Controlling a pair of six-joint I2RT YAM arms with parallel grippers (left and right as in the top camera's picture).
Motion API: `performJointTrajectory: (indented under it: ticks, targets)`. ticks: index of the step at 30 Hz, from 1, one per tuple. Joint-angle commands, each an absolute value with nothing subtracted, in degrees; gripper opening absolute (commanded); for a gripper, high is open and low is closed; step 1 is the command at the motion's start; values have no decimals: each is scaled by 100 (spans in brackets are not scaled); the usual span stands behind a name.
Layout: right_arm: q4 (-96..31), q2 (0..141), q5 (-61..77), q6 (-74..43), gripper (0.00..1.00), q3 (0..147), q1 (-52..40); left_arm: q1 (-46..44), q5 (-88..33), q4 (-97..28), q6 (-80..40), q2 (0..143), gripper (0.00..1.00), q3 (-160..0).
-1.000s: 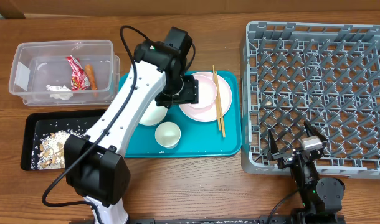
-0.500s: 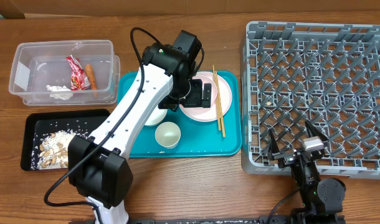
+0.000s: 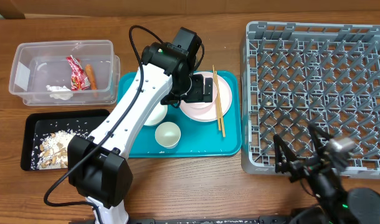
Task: Sort waste into correct bins and load items into the dishwasher
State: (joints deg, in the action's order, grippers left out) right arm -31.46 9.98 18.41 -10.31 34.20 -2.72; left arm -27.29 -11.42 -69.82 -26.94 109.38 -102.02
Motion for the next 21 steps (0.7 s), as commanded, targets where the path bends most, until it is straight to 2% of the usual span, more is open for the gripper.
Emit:
performJointTrajectory:
  ticks: [1, 7, 9, 11, 12, 21]
  targets:
    - [-4062, 1879, 2204, -1354, 100, 4755, -255, -2703, -1160, -6853, -2943, 10901, 95, -10313]
    - [-6405, 3686, 2198, -937, 100, 6917, -255, -2703, -515, -6718, -3380, 10908, 87, -10313]
    - [-6772, 4099, 2200, -941, 100, 7321, -255, -2703, -281, -6694, -3446, 10930, 73, -10313]
    - [-7050, 4427, 2265, -941, 100, 7465, -255, -2703, -62, -6637, -3540, 10986, 52, -10287]
    - [-7148, 4501, 2259, -937, 100, 7459, -255, -2703, -62, -6582, -3540, 11034, 48, -10267]
    - [-7725, 5137, 1857, -939, 100, 7459, -255, -2585, 209, -6152, -3540, 12044, 44, -10259]
